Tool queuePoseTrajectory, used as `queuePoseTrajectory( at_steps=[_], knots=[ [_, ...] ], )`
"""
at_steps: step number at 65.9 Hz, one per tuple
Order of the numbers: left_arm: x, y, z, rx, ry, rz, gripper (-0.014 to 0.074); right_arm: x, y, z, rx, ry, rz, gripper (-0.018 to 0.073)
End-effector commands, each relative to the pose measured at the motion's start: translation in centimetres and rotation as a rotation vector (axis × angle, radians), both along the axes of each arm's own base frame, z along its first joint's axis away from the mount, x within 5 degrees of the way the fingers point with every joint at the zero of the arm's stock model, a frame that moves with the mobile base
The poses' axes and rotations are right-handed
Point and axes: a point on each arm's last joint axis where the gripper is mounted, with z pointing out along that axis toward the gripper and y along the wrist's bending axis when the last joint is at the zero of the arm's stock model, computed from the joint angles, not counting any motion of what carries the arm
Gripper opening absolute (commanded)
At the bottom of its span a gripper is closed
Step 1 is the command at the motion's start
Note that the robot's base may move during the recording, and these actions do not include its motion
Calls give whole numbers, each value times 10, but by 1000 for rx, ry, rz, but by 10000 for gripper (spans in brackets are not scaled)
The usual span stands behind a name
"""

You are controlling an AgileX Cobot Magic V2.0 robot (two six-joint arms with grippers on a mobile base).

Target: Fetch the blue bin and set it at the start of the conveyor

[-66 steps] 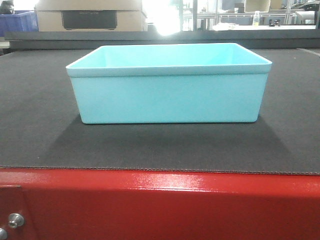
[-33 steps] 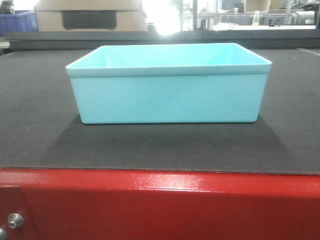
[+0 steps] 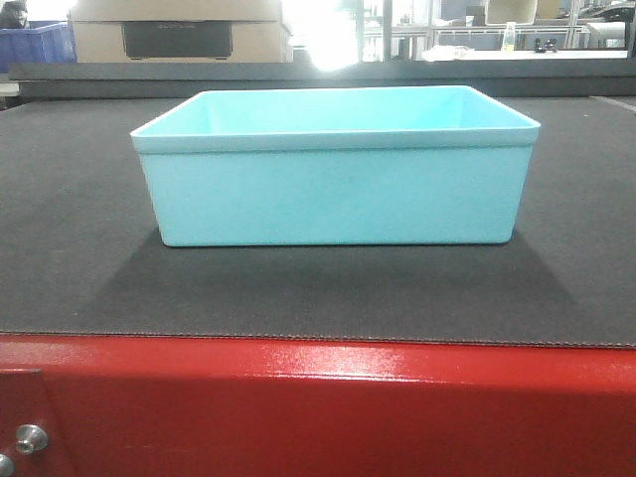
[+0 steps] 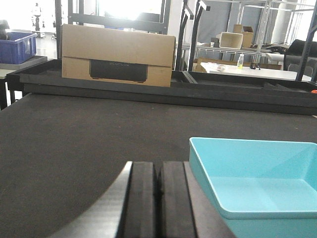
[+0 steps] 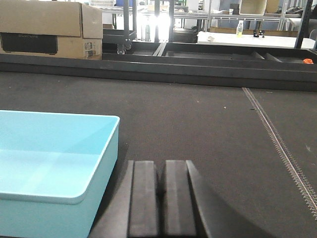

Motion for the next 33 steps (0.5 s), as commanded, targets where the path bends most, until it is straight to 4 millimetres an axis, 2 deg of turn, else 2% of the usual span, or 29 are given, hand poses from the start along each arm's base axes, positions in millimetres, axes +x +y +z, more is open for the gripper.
queuePoseTrajectory(
  at_steps=[1,9,18,27,32,33],
  knots=[
    [-8,2,1,-2,-36,13,-111,-1,-1,2,-18,-30,-5,-162],
    [-22,6,-12,5,-41,65,-111,-1,-1,2,-18,-30,-5,-162],
    [-34,9,-46,6,-62,134,-111,-1,-1,2,-18,-30,-5,-162],
    [-28,10,-92,8,-25,146,-111,-1,-1,2,-18,-30,-5,-162],
    [-25,10,-109,9,-12,141,-111,-1,0,3,-18,-32,-5,-162],
    [-25,10,-107,8,-29,140,-111,-1,0,3,-19,-35,-5,-162]
  ],
)
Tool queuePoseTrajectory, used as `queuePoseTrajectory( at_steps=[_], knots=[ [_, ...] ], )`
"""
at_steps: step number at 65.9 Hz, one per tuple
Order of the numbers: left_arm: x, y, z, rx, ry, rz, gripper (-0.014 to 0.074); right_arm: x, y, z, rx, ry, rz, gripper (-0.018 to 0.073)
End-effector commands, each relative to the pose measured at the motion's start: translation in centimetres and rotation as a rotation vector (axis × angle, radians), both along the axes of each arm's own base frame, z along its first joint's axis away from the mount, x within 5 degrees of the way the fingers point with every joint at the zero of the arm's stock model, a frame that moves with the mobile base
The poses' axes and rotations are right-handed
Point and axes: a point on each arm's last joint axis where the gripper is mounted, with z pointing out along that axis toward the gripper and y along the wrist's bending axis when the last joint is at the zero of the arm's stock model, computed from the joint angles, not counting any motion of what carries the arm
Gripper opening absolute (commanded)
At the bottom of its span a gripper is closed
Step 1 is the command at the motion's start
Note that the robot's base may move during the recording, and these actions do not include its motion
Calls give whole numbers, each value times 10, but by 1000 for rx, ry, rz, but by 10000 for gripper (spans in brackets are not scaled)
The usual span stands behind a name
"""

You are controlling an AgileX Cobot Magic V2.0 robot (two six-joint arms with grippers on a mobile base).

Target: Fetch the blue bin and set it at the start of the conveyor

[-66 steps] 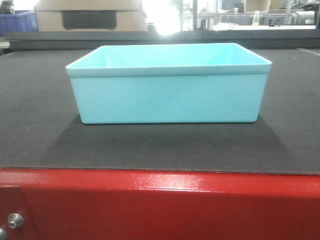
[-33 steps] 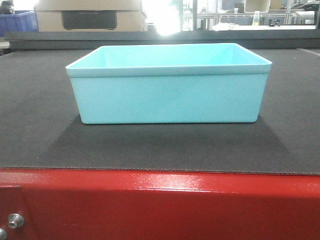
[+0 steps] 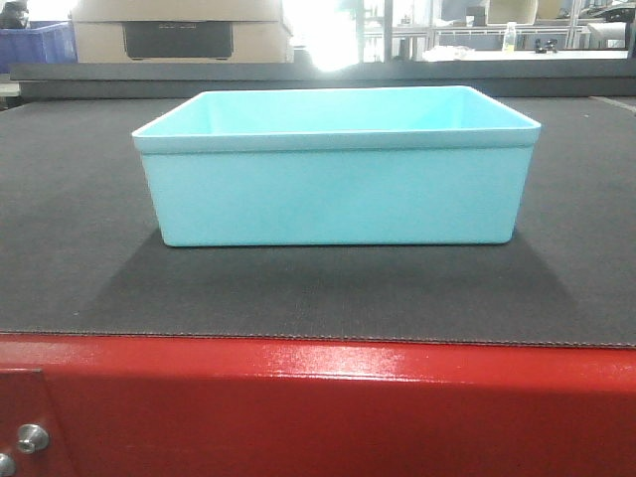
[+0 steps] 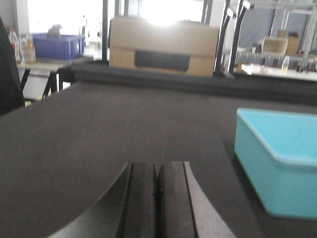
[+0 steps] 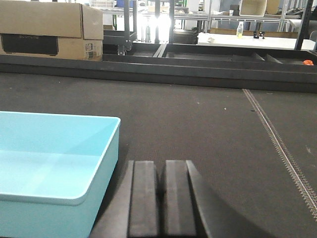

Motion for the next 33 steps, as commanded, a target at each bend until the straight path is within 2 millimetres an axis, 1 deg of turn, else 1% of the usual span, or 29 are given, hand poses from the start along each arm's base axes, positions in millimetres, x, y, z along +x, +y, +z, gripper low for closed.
queuePoseTrajectory(
  at_steps=[1,2,5,33],
  knots=[
    [1,0,-8,1,-47,-3,-111,-1,0,3,-19,-34,-5,-162],
    [1,0,-7,1,-55,-3,-111,-1,0,3,-19,-34,-5,-162],
    [2,0,-12,-2,-3,0,-111,-1,0,3,-19,-34,-5,-162],
    [2,0,-12,-1,-5,0,-111,-1,0,4,-19,-38,-5,-162]
  ],
)
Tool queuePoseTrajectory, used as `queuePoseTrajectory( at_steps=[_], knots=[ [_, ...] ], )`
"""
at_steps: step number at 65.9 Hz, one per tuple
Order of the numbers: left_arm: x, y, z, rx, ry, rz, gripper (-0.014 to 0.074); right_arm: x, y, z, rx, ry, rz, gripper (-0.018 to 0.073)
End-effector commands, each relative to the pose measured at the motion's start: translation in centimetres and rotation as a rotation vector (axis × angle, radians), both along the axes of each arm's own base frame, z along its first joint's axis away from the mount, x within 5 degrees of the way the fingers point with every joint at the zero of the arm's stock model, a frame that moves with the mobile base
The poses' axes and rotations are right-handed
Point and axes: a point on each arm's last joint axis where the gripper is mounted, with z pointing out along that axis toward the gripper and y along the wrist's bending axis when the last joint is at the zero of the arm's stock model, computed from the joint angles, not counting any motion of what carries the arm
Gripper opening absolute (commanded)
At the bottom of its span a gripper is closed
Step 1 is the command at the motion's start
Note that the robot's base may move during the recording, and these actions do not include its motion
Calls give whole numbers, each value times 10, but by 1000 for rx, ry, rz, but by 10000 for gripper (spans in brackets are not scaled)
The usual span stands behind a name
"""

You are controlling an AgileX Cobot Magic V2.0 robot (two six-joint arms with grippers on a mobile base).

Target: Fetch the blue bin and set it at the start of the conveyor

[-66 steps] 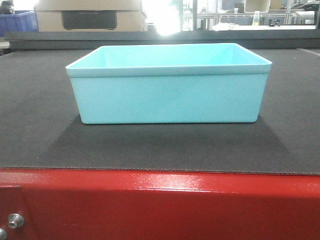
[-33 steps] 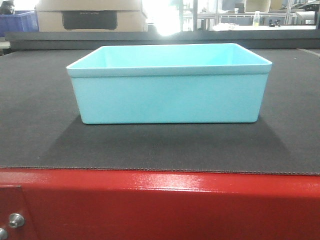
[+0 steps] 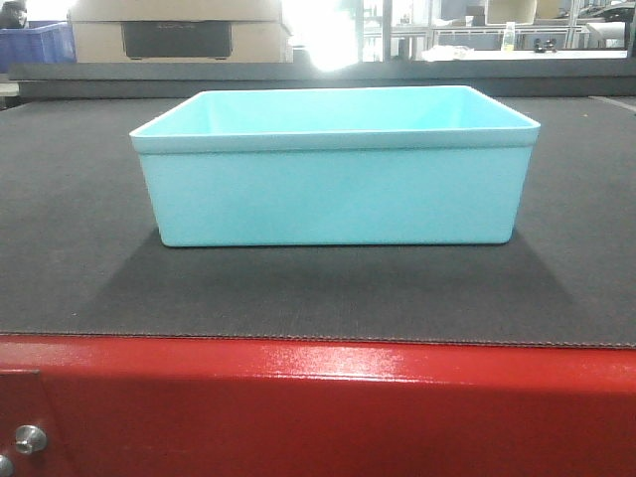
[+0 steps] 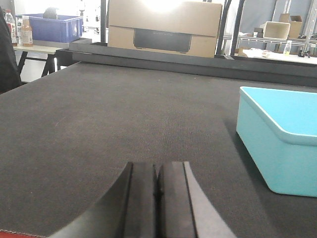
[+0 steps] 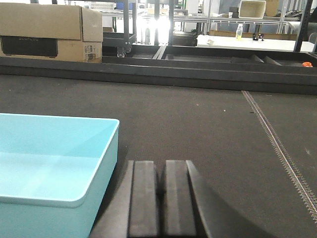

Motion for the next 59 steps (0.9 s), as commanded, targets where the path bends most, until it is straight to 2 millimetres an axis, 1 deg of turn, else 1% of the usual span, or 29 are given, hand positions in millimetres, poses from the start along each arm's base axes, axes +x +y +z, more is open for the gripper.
queuePoseTrajectory(
  at_steps=[1,36,42,47,50,54,56,59],
  knots=[
    [-1,0,3,-2,-34,1,-111,-1,0,3,-18,-30,-5,-162],
    [-1,0,3,-2,-34,1,-111,-1,0,2,-18,-29,-5,-162],
    [-1,0,3,-2,-34,1,-111,-5,-1,2,-31,-30,-13,-162],
    [-1,0,3,-2,-34,1,-111,-13,-3,0,-40,-36,-38,-162],
    [-1,0,3,-2,-34,1,-111,-17,-3,-6,-33,-45,-51,-162],
    [-1,0,3,-2,-34,1,-111,-22,-4,-18,-20,-57,-67,-162],
    [-1,0,3,-2,-34,1,-111,-24,-4,-29,-5,-50,-74,-162],
    [-1,0,3,-2,-34,1,-111,-27,-4,-41,7,-58,-81,-162]
  ],
)
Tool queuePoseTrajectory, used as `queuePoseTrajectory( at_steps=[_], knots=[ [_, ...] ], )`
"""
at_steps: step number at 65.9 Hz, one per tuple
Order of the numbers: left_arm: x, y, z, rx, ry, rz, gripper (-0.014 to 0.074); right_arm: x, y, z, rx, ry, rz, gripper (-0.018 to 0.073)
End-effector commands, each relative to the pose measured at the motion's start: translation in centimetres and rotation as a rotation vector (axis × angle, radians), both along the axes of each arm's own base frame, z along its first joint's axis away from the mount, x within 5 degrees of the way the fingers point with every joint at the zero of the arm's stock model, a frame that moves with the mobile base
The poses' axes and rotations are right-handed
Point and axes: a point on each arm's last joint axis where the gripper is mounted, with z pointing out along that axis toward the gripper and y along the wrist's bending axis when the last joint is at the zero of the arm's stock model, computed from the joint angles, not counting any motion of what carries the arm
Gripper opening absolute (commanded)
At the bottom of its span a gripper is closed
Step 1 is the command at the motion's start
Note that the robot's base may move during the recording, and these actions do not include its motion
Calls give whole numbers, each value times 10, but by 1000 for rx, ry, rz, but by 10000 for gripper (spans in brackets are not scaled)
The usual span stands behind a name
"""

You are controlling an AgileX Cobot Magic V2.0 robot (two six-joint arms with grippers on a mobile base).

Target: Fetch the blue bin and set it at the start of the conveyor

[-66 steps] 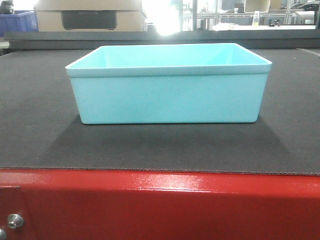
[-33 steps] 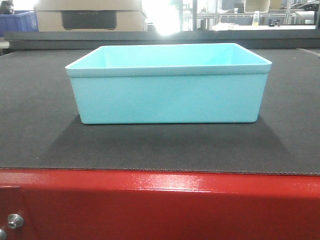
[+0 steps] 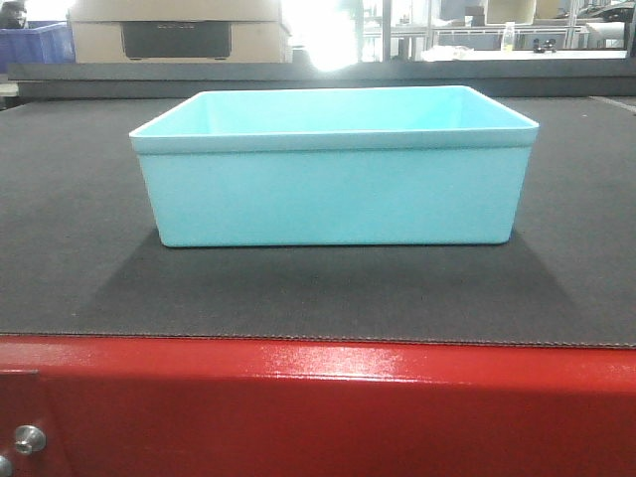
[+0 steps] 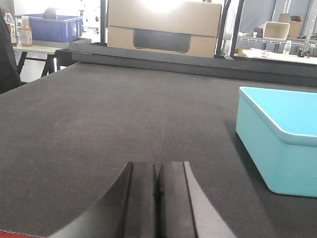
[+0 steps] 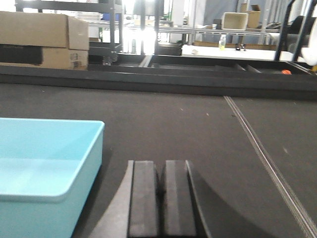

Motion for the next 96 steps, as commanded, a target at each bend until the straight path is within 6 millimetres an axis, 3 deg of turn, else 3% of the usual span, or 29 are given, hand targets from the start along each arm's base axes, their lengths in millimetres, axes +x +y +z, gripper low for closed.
queuePoseTrajectory(
  at_steps=[1,14,19,96],
  knots=[
    [-1,0,3,0,-34,1,-111,-5,-1,-20,11,-20,-17,-162],
    [-1,0,3,0,-34,1,-111,-13,0,-80,13,-41,-25,-162],
    [-1,0,3,0,-34,1,-111,-17,0,-94,11,-54,-26,-162],
    [-1,0,3,0,-34,1,-111,-17,0,-93,10,-64,-26,-162]
  ],
)
